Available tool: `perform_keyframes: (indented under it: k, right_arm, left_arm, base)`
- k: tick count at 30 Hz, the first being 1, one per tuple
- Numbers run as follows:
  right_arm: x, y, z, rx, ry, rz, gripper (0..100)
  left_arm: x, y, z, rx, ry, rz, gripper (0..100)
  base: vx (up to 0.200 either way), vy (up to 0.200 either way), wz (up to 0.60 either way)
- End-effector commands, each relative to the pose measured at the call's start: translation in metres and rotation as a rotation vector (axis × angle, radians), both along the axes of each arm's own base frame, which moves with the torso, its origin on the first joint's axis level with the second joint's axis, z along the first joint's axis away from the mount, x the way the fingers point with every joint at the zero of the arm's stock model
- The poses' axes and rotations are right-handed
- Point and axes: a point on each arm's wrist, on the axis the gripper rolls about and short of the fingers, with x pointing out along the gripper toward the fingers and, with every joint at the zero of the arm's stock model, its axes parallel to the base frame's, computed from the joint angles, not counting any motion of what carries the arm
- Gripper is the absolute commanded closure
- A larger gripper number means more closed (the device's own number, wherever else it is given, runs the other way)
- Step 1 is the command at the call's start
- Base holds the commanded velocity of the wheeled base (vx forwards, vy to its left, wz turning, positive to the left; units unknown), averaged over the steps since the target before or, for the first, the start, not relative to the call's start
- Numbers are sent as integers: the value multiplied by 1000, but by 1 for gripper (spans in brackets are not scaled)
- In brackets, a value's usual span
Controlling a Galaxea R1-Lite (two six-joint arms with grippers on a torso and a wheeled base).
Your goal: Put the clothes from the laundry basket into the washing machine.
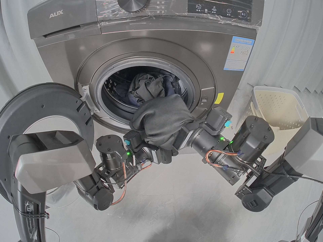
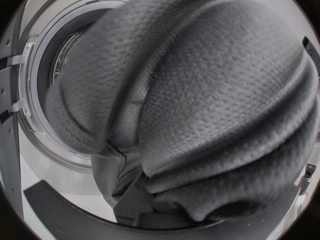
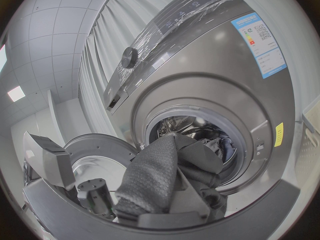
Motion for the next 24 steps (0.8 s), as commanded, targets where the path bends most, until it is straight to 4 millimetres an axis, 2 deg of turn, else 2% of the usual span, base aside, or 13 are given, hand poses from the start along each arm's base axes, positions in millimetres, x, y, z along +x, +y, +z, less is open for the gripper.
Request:
perform_keyframes:
  k: [1, 2, 10, 14, 17, 24]
  right_arm:
    - [10, -22, 4, 0, 0, -62, 100]
    - [14, -29, 0, -11, 11, -82, 100]
    - [11, -33, -15, -51, 57, -82, 100]
    - [11, -30, -19, -61, 67, -73, 100]
    - [14, -26, -33, -89, 94, -64, 100]
    - [12, -20, -43, -112, 116, -44, 100]
  left_arm:
    - [-15, 11, 27, -24, -32, -2, 100]
    - [-27, 16, 35, -24, -32, -14, 100]
    - [-58, 32, 67, -70, -59, -34, 100]
    - [-71, 36, 74, -84, -58, -66, 100]
    - [-88, 39, 78, -82, -55, -104, 100]
    - [-94, 39, 86, -99, -74, -114, 100]
  base:
    - [0, 0, 0]
    - [0, 0, 0]
    - [0, 0, 0]
    - [0, 0, 0]
    - [0, 0, 0]
    - [0, 0, 0]
